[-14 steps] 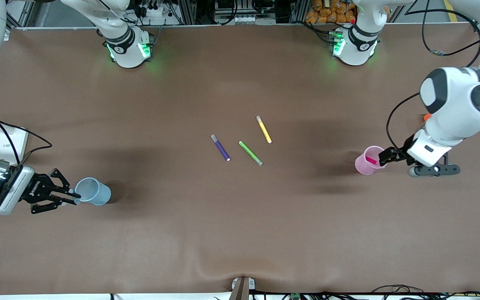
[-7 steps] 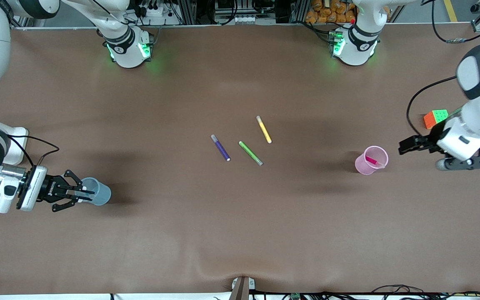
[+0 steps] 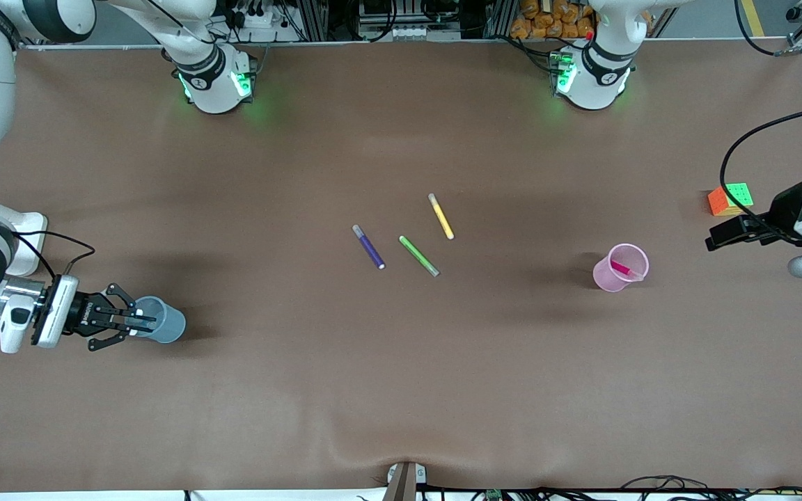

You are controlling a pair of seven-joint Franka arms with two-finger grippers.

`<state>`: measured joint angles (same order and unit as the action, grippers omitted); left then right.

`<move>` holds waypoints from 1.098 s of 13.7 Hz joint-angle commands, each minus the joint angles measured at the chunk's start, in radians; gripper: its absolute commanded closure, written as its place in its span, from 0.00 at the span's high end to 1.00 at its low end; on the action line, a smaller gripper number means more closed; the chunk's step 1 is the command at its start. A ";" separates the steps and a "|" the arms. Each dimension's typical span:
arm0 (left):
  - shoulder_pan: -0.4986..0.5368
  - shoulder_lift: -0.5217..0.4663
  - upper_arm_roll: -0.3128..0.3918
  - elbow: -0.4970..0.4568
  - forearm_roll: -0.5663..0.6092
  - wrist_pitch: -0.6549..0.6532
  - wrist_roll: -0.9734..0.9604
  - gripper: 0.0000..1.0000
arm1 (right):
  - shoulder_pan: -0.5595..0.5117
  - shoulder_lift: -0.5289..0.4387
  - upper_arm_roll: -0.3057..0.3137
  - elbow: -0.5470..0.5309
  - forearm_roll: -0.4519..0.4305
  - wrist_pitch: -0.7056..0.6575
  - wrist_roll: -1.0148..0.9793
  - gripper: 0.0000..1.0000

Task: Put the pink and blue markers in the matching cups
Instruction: 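Open the left gripper and raise it while the right gripper lowers the marker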

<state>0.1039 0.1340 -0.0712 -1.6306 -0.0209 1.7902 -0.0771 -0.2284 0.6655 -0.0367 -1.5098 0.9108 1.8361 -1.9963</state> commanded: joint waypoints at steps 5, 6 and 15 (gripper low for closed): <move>0.007 0.036 -0.001 0.143 0.007 -0.106 0.008 1.00 | -0.045 0.013 0.015 0.010 0.074 -0.073 -0.024 1.00; 0.004 0.036 -0.001 0.153 0.007 -0.118 0.008 1.00 | -0.048 0.009 0.015 0.013 0.076 -0.095 0.006 1.00; -0.001 0.010 -0.018 0.176 -0.008 -0.221 -0.001 1.00 | 0.038 -0.151 0.012 0.081 -0.195 -0.081 0.507 1.00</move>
<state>0.1018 0.1529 -0.0838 -1.4729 -0.0209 1.6032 -0.0756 -0.2157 0.5776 -0.0254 -1.4470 0.8054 1.7557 -1.6300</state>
